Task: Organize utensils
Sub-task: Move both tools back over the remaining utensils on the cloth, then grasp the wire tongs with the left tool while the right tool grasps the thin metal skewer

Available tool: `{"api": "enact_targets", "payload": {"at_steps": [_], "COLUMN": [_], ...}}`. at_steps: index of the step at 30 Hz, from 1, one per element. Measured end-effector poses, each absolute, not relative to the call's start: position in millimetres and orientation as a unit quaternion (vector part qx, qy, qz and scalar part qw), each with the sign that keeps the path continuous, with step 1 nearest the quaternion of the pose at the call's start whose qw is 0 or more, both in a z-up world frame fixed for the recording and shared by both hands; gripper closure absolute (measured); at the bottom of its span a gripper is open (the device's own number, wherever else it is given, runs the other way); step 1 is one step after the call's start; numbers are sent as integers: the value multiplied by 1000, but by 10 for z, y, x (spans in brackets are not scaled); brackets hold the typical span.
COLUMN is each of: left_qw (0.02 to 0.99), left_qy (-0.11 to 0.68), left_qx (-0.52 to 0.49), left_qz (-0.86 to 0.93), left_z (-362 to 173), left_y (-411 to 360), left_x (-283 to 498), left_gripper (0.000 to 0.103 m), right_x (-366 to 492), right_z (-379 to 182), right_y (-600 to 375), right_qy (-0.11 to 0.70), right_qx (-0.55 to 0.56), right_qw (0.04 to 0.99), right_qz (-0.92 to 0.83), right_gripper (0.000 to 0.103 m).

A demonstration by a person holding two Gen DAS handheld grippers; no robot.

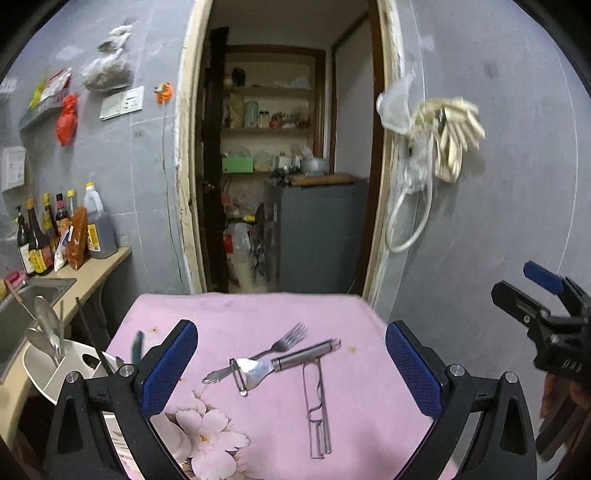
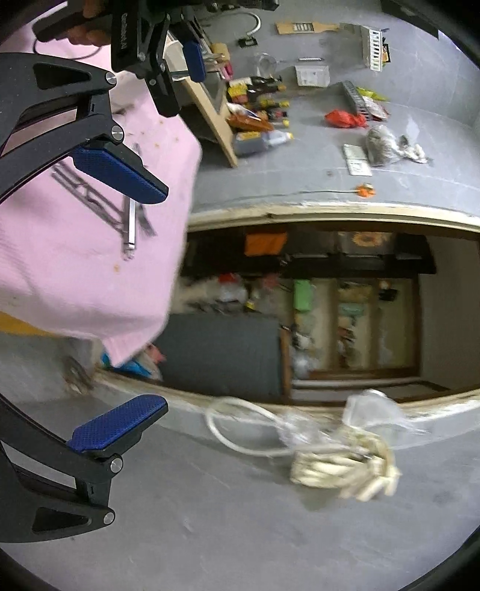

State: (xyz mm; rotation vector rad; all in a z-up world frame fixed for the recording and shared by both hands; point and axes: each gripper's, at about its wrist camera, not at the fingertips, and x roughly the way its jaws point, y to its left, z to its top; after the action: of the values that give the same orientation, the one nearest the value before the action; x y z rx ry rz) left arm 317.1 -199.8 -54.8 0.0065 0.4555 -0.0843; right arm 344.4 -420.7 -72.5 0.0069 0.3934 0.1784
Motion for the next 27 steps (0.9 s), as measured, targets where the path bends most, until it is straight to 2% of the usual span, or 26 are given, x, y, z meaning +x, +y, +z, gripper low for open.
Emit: {"api": "enact_targets", "payload": {"at_steps": [6,9,12,17,20,23,27], "left_qw": [957,949,939,922,910,898,883], "left_qy": [286,307,334,376,402,424,449], "left_qx": [1,-15,-24,-31,-40,-54,-74], "left_qz": [-54,-63,-78,-90,-98,-108,-116], "left_z": [-821,-965,-1135,-1423,-1587,-1724,-1885], "left_y": [-2052,-2045,-2064,-2069,-2063,-2057,-2052], "left_x": [3416,3528,3663,3909,4077,4219,4375], "left_gripper": [1,1,12,30,40,46,52], "right_x": [3767,3891,3978,4201,4311,4411,4524], "right_z": [-1128,-1336,-1493,-1783,-1932,-2060,-2124], "right_y": [-4277,-4267,-4240,-4194,-4158,-4123,-4044], "right_qy": [251,273,289,322,338,349,357], "right_qx": [27,34,38,62,67,73,75], "right_qw": [960,952,946,931,923,917,913], "right_qz": [120,132,142,163,170,177,184], "right_gripper": [2,6,10,32,41,50,51]}}
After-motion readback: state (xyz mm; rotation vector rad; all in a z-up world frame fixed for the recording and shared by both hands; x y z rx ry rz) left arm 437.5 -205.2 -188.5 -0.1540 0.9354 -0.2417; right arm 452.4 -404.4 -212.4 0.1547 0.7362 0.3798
